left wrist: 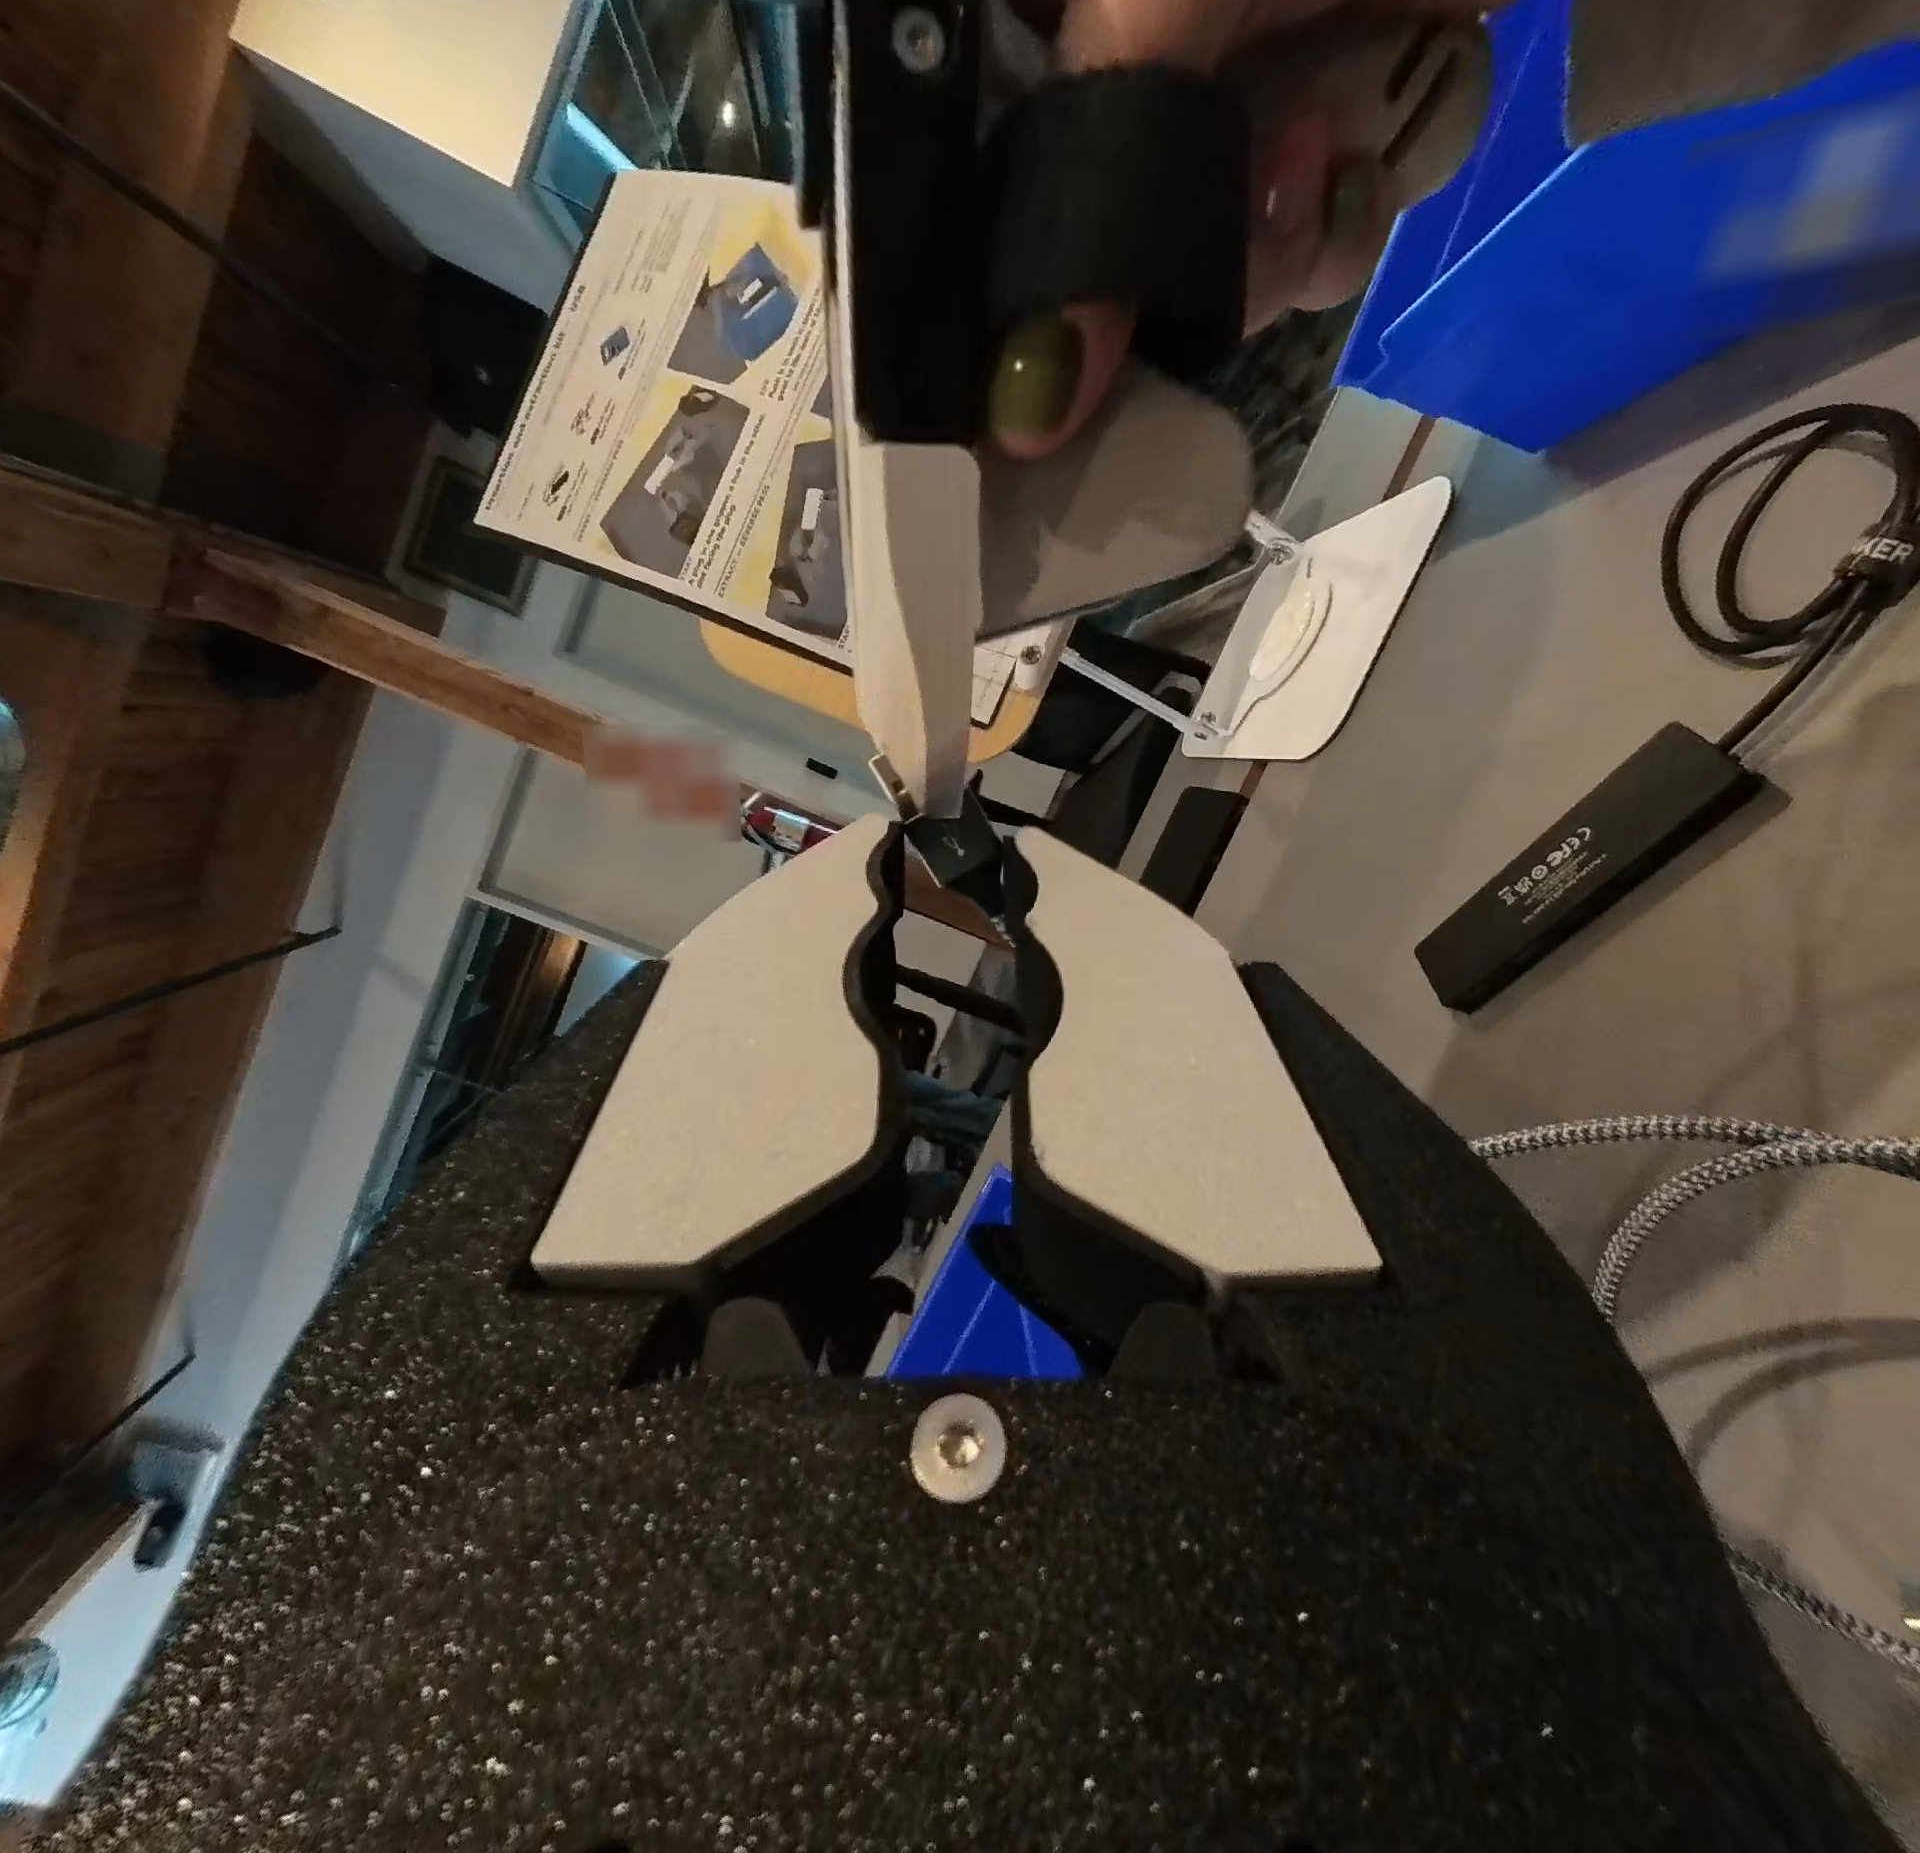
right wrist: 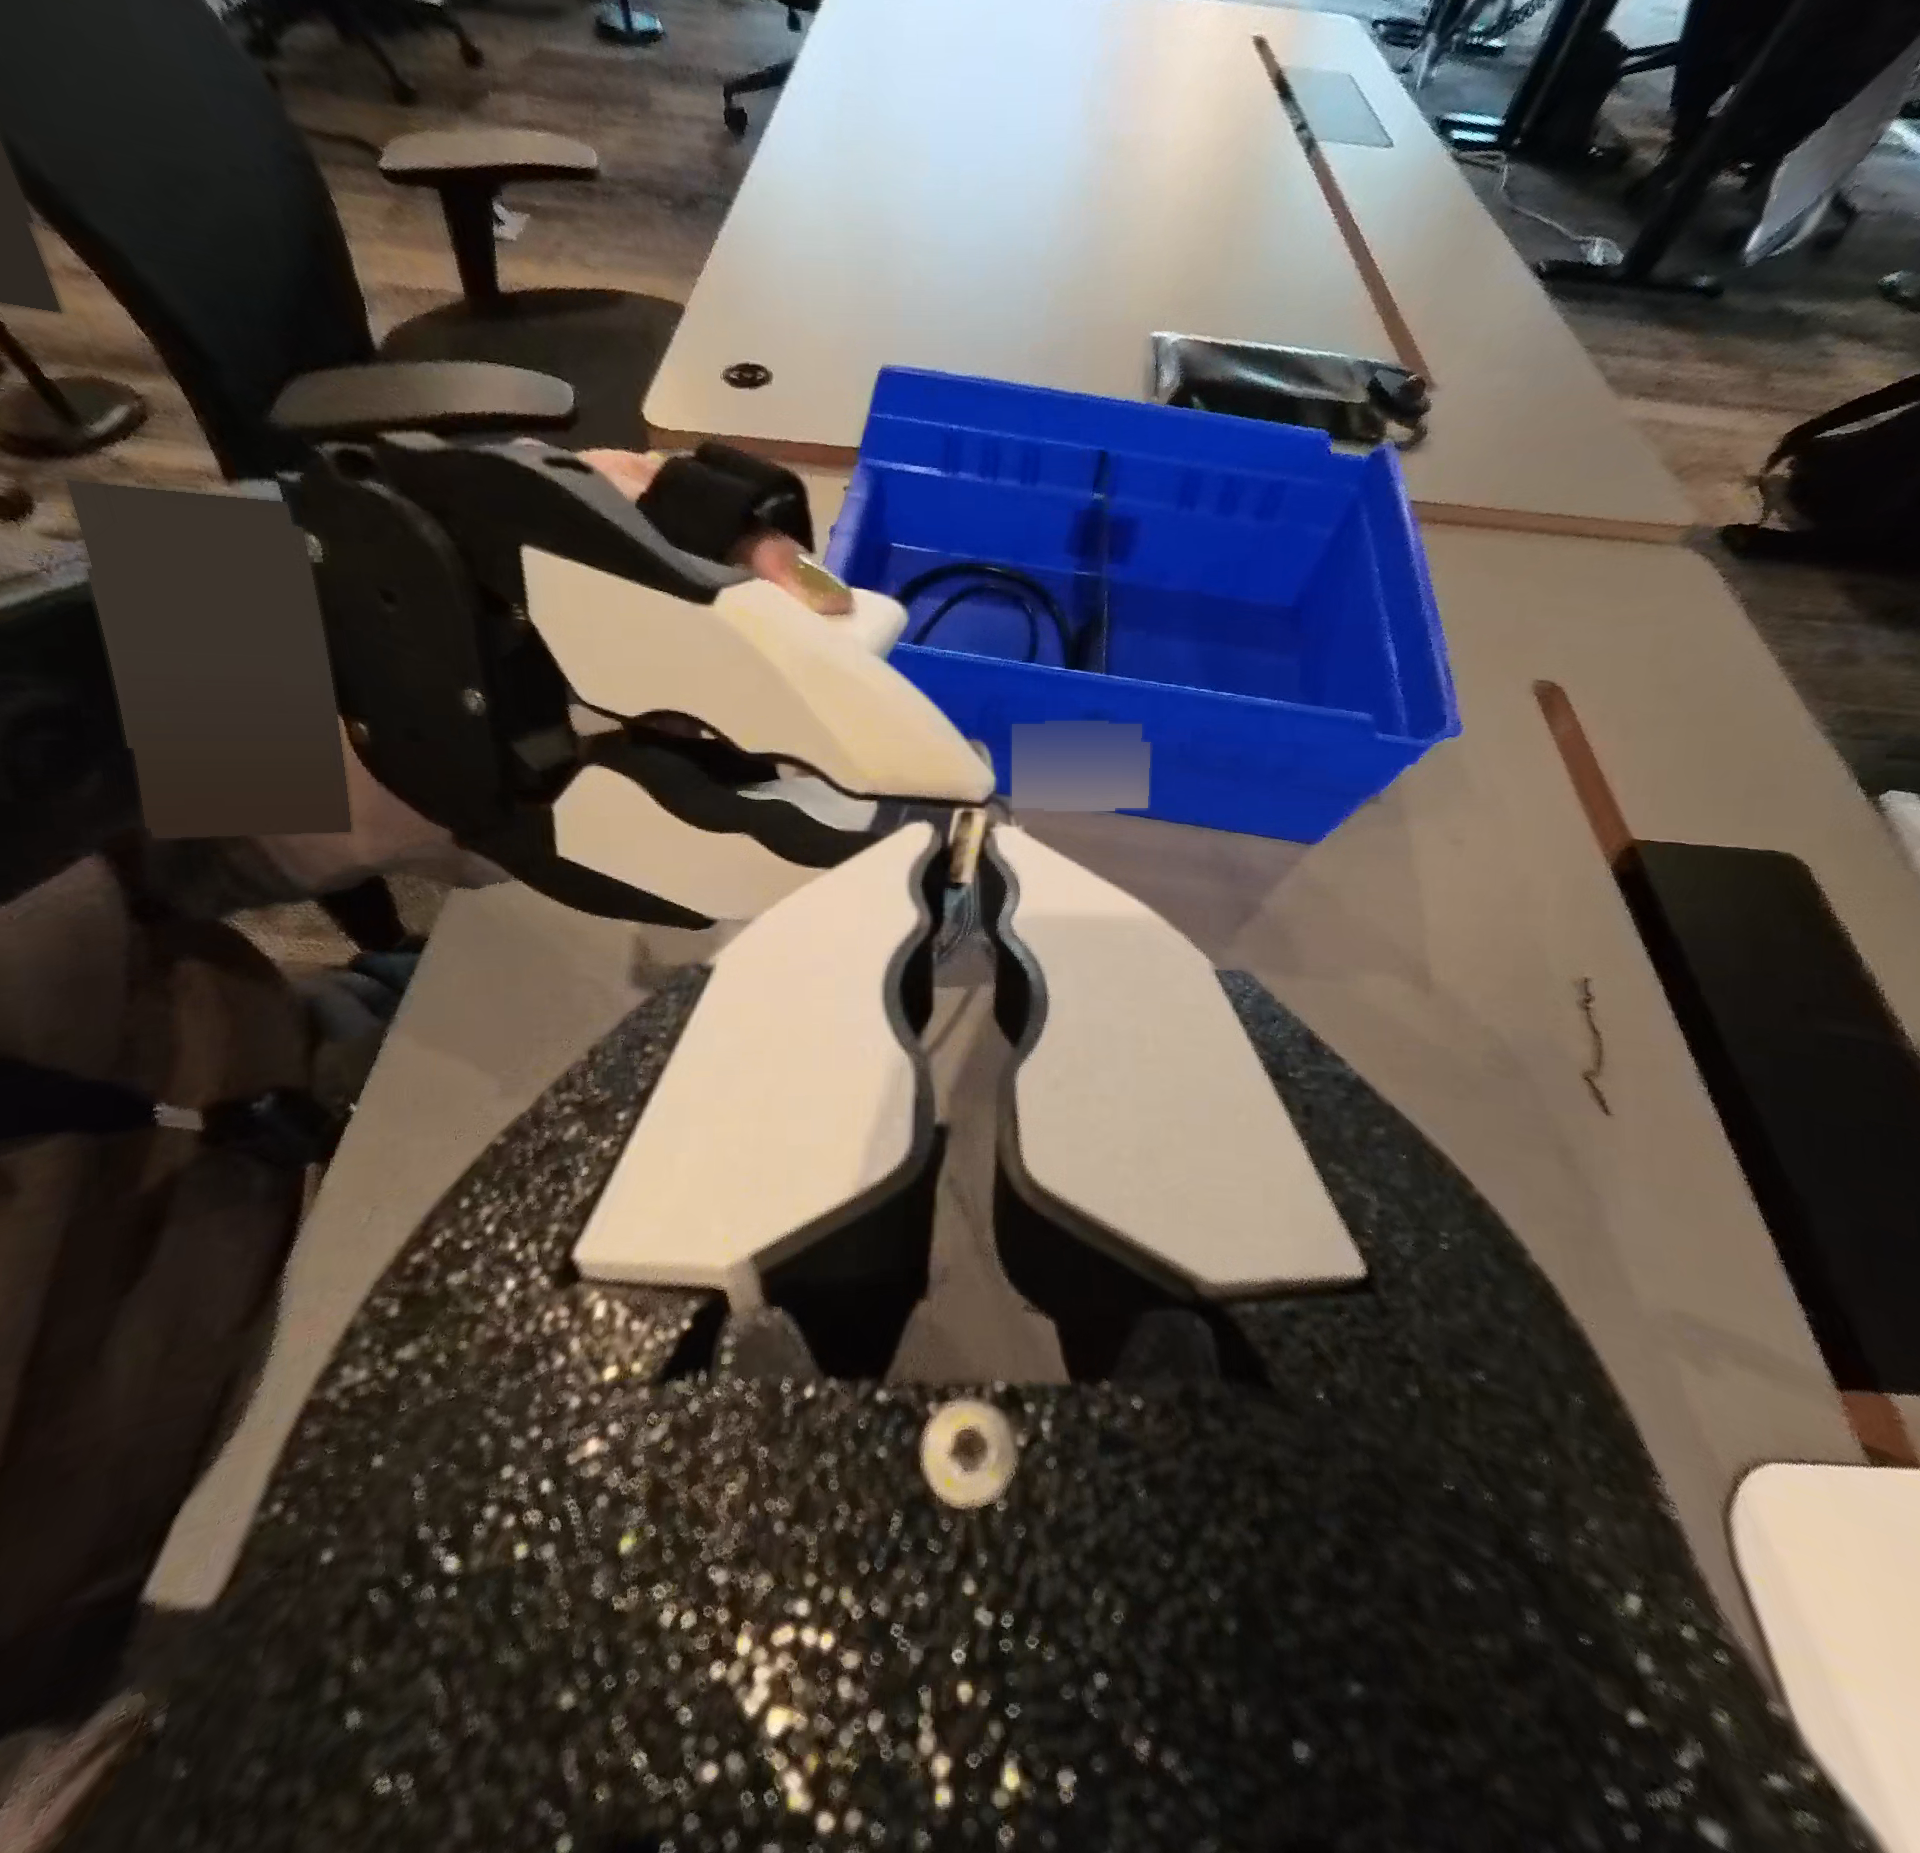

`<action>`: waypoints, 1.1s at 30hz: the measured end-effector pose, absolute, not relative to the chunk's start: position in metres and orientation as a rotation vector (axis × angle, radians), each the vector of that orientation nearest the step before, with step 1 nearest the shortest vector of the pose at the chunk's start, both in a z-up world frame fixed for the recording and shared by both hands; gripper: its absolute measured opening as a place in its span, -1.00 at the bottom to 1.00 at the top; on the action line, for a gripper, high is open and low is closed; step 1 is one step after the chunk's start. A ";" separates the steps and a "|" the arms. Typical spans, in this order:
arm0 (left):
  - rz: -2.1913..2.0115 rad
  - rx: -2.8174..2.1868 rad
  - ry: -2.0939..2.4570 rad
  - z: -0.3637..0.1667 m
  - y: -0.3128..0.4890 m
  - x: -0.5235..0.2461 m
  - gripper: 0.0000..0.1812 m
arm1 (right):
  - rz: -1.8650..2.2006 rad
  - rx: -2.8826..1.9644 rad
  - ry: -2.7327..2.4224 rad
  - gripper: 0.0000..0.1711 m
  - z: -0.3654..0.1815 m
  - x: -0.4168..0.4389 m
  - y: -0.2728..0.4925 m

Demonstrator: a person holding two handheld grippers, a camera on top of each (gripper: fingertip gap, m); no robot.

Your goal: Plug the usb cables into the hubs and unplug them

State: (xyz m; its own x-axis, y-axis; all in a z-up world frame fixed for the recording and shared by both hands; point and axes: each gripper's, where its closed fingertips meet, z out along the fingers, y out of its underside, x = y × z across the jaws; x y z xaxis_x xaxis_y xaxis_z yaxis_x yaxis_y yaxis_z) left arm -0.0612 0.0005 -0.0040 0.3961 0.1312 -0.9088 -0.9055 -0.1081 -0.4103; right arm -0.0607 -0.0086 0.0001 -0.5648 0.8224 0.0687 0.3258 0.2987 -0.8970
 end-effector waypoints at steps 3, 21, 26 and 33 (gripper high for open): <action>0.985 -1.341 0.741 -0.001 -0.002 -0.055 -0.80 | 1.207 -0.970 -2.057 -0.95 0.002 -0.056 -0.010; -0.032 -1.471 0.624 0.009 -0.024 -0.008 -0.59 | 1.429 -0.363 -2.060 -0.95 0.032 -0.001 -0.041; -0.208 -1.435 0.620 0.014 -0.030 0.003 -0.71 | 1.464 -0.312 -2.058 -0.95 0.034 0.003 -0.046; -0.262 -1.399 0.643 0.016 -0.034 0.009 -0.92 | 1.532 -0.267 -2.053 -0.95 0.038 0.009 -0.048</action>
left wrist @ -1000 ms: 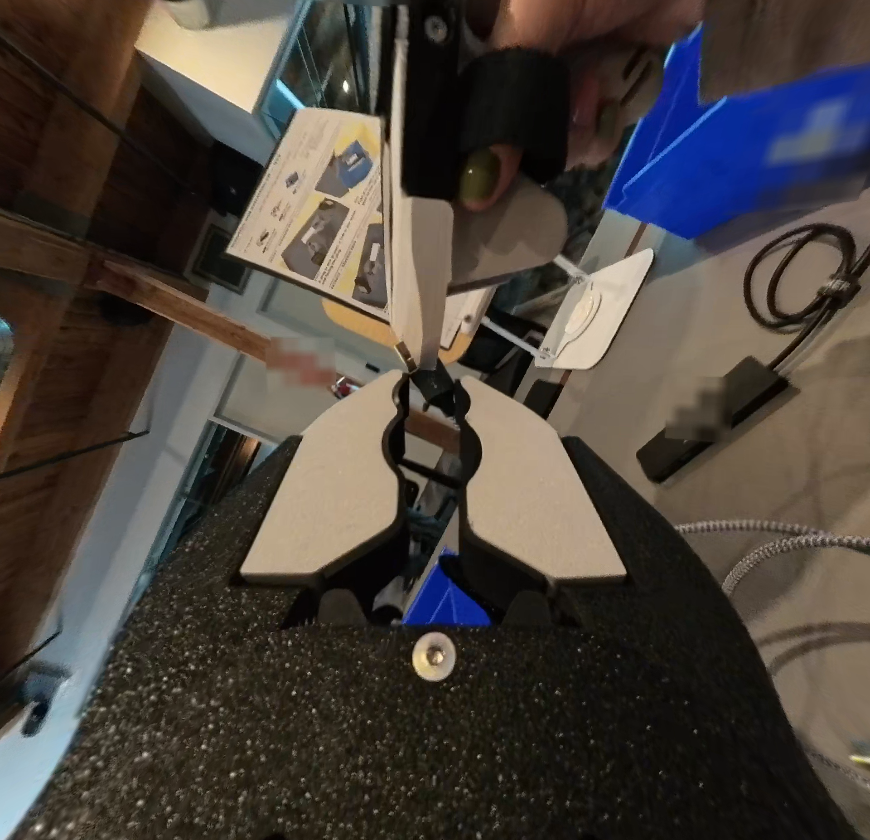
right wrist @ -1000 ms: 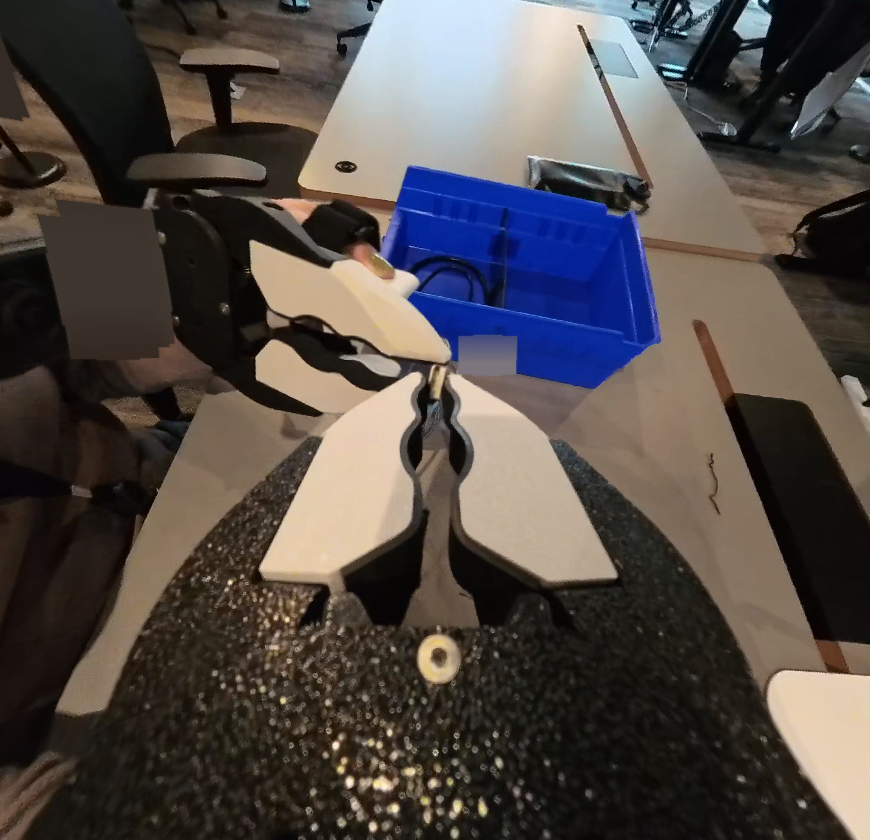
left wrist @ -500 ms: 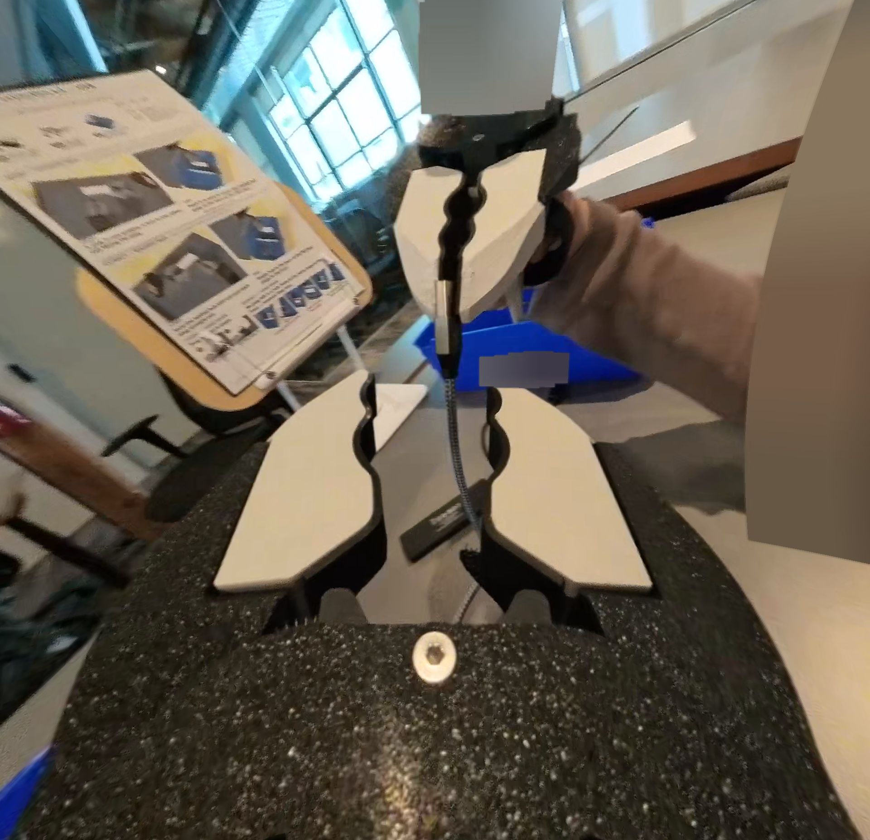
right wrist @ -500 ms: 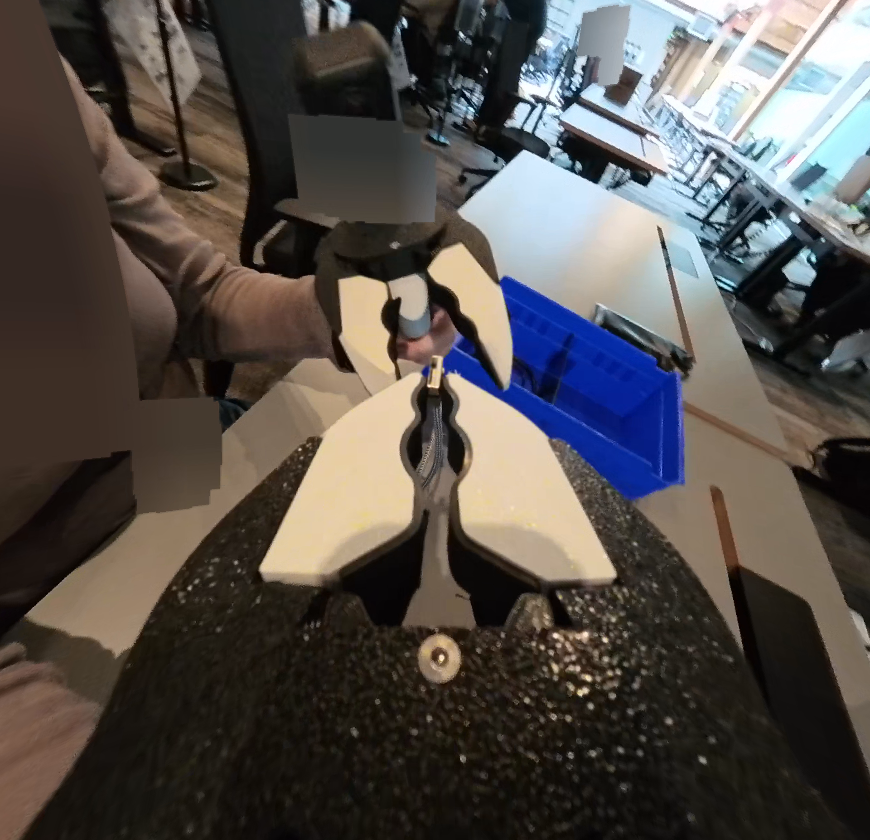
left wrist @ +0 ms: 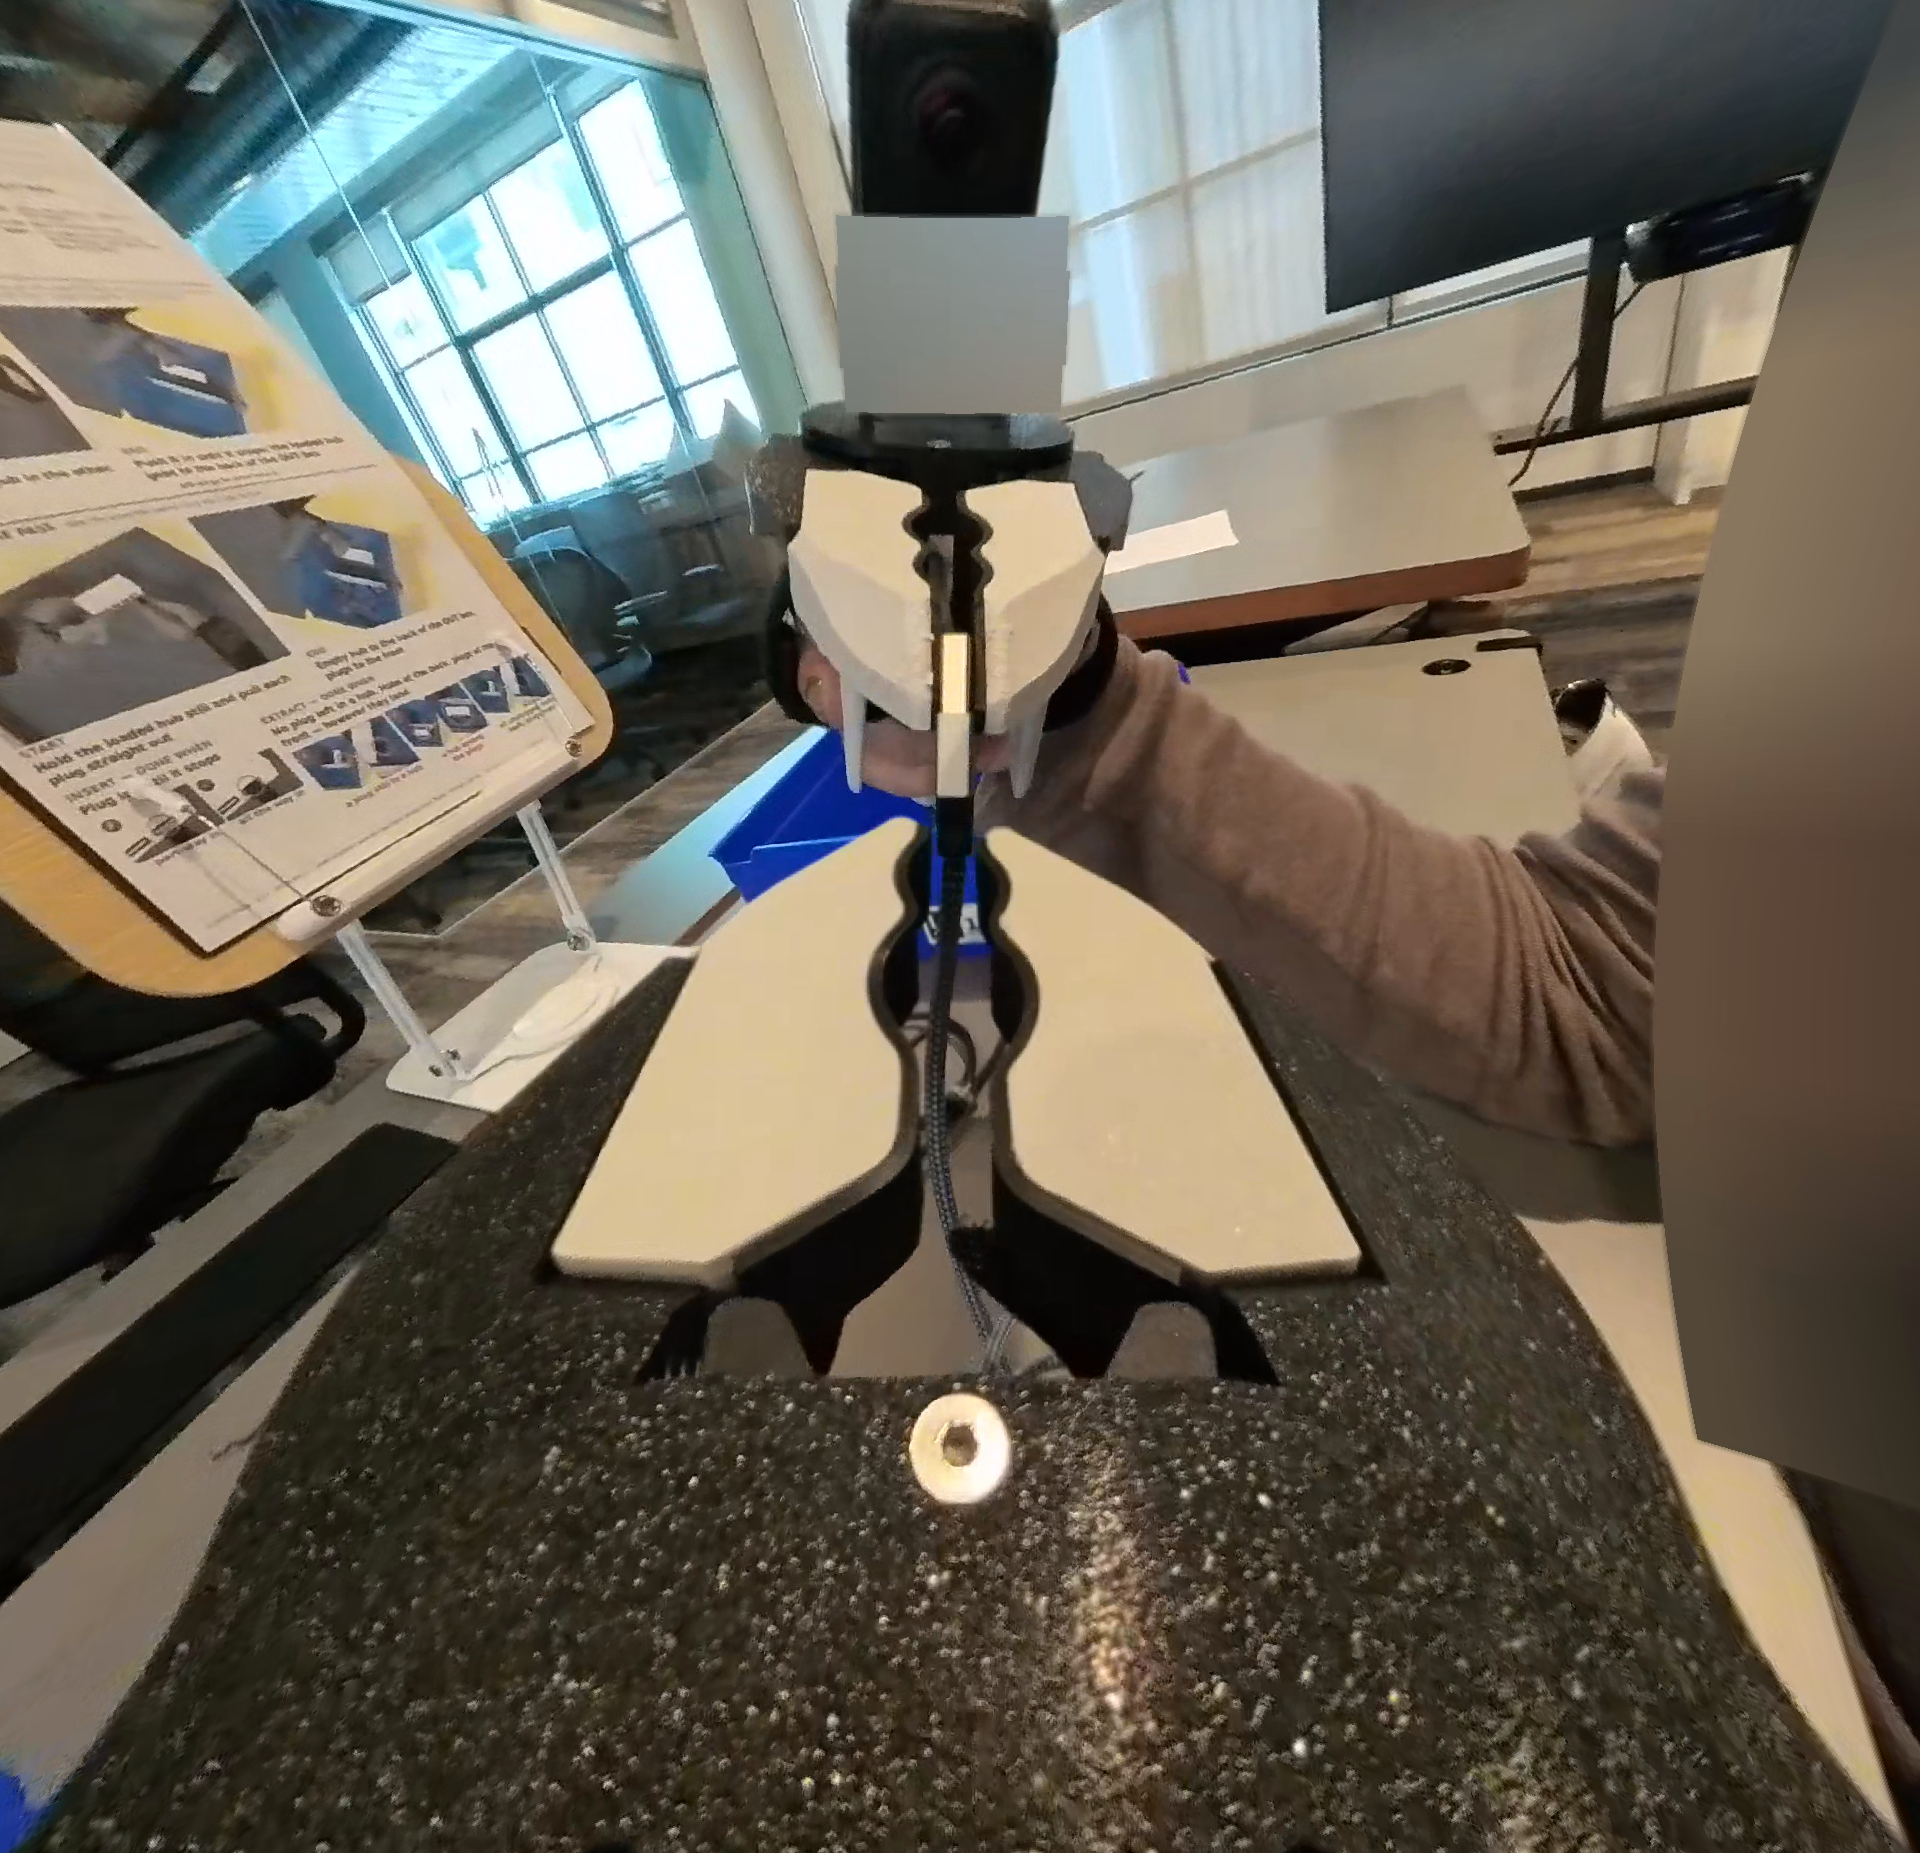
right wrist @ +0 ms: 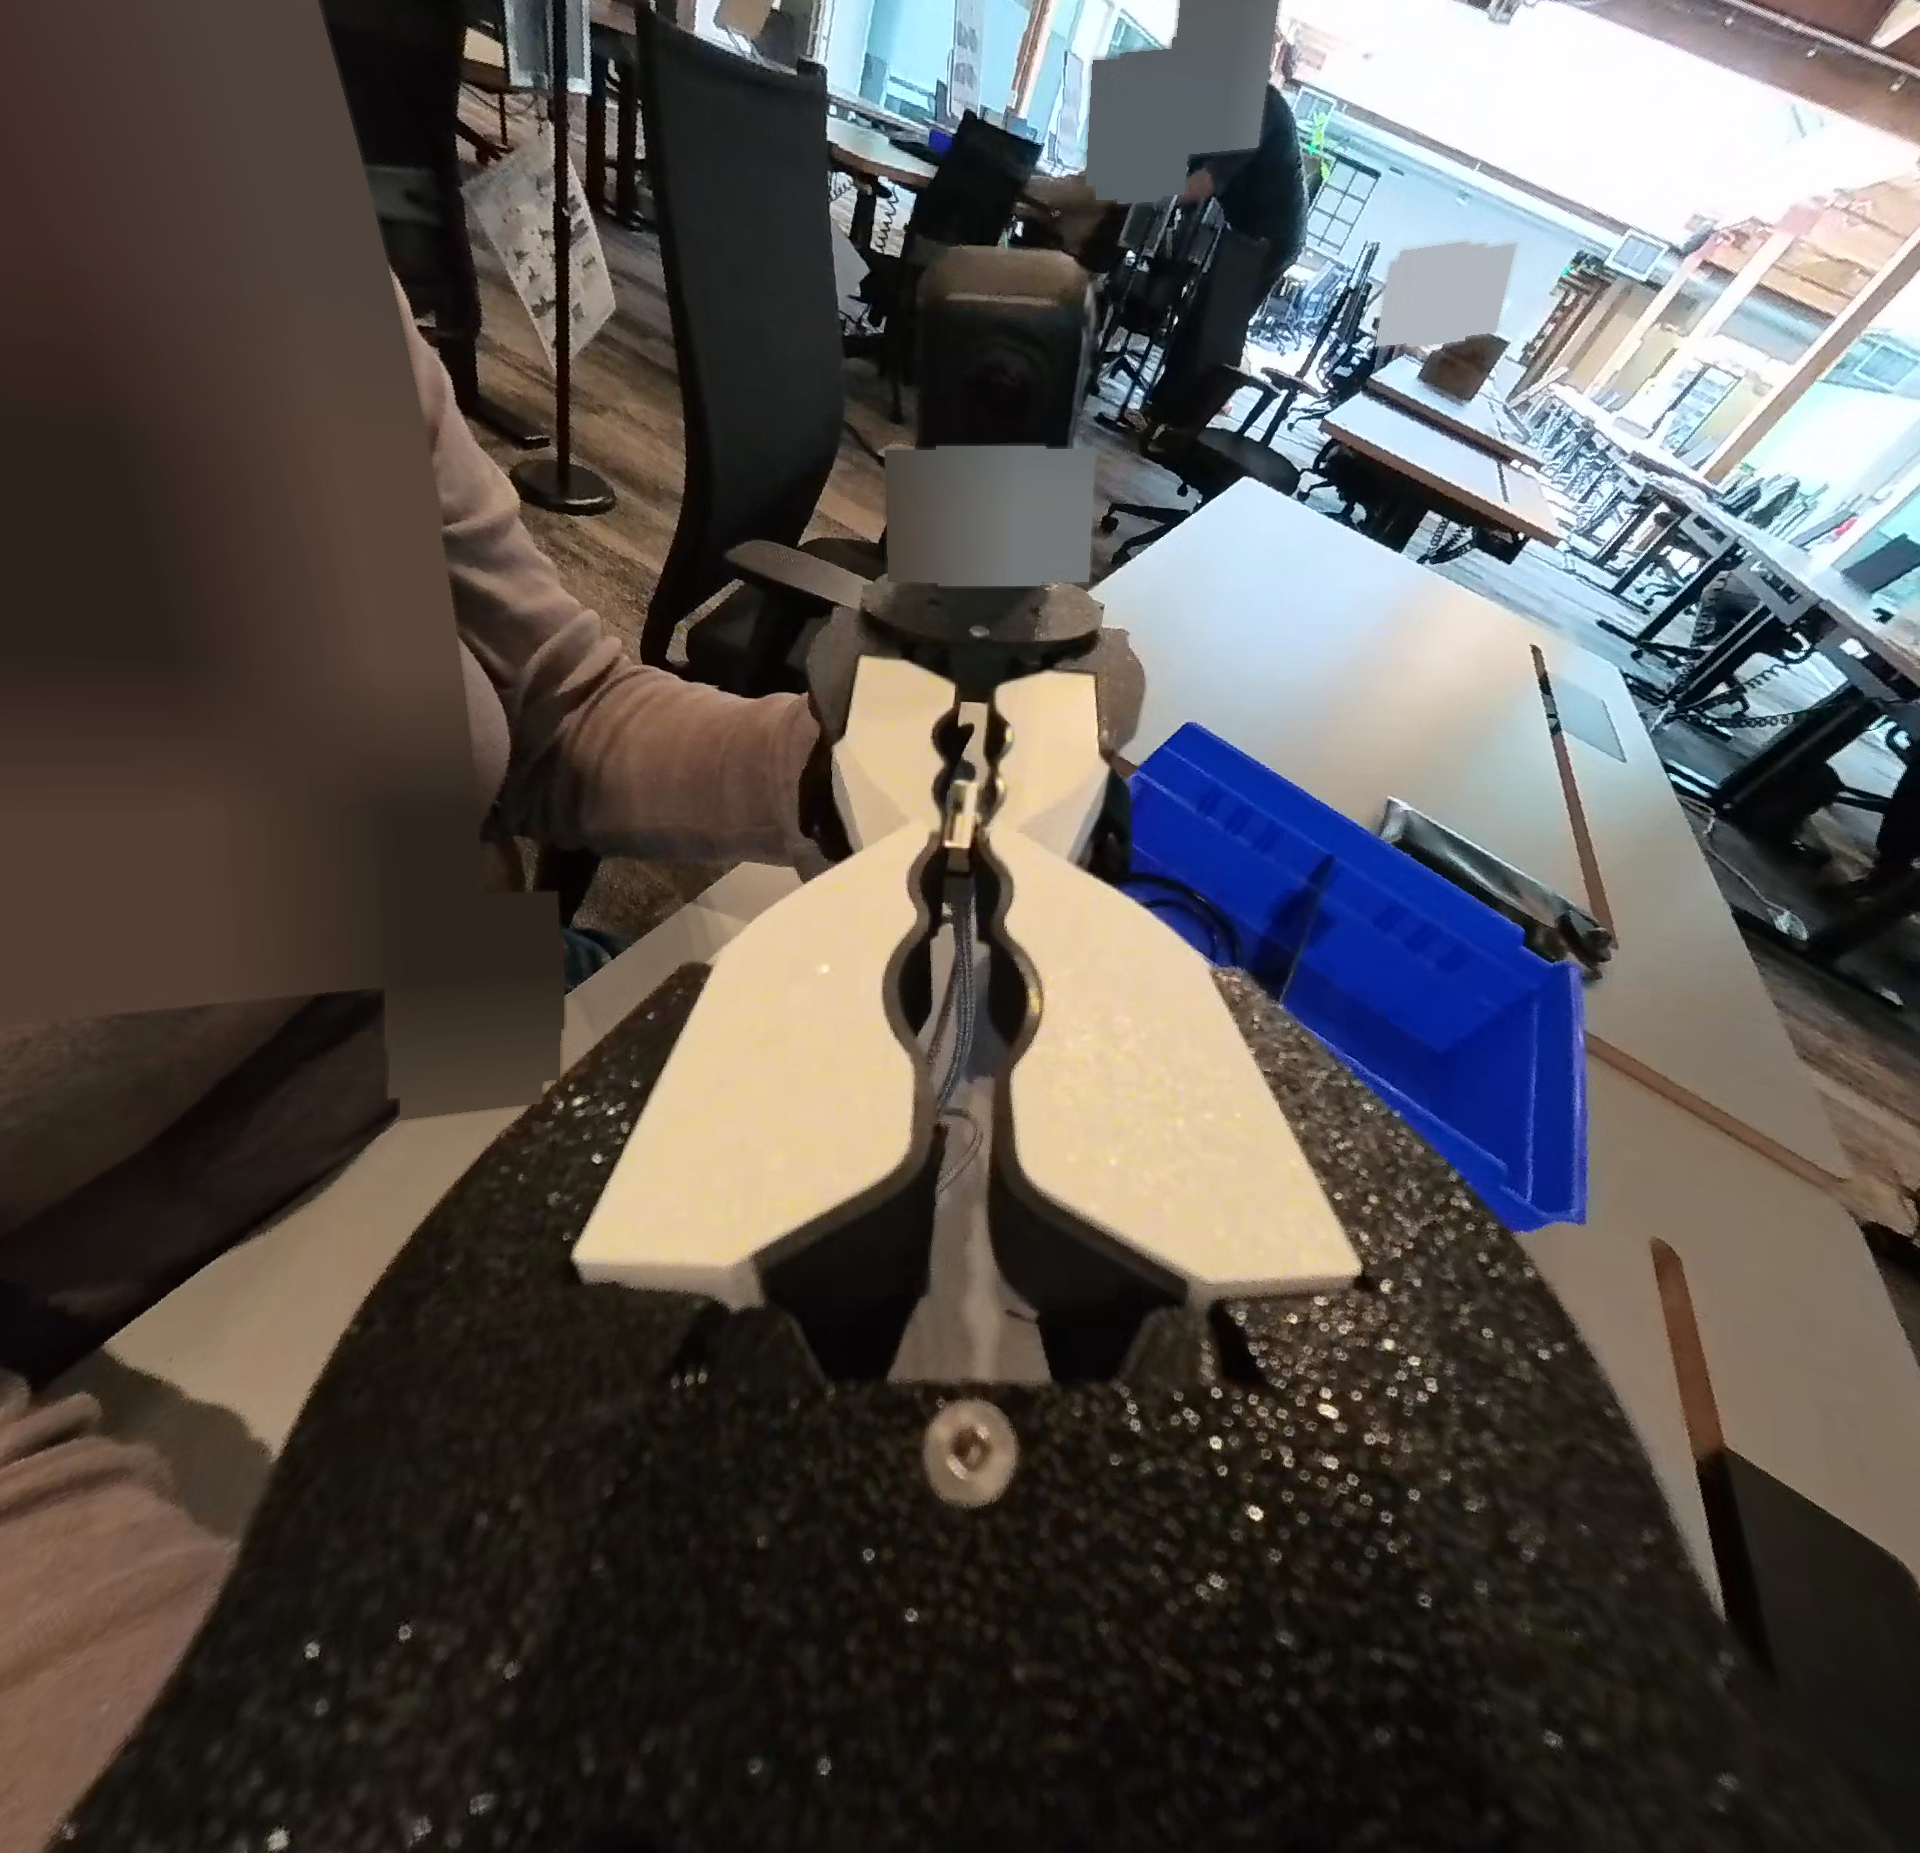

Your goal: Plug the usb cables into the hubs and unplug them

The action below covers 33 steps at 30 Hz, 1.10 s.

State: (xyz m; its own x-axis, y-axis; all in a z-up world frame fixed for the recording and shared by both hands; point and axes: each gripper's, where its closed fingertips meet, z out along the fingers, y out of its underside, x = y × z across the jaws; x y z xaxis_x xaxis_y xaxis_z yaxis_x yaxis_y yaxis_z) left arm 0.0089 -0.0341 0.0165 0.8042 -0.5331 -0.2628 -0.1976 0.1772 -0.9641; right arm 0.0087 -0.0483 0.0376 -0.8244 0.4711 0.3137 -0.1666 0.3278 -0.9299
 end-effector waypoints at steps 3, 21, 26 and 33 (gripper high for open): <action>-0.265 -1.382 0.641 0.019 -0.035 0.010 -0.92 | 1.546 -0.256 -2.053 -0.95 0.038 0.010 -0.049; -0.148 -1.447 0.534 0.014 -0.033 -0.018 -0.94 | 1.518 -0.549 -1.999 -0.73 0.025 -0.017 -0.024; -0.023 -1.510 0.476 0.005 -0.041 -0.047 -0.94 | 1.130 -1.288 -2.002 -0.55 -0.057 -0.049 0.070; 0.024 -1.579 0.504 -0.011 -0.042 -0.066 -0.93 | 0.764 -1.800 -2.063 -0.43 -0.161 -0.037 0.113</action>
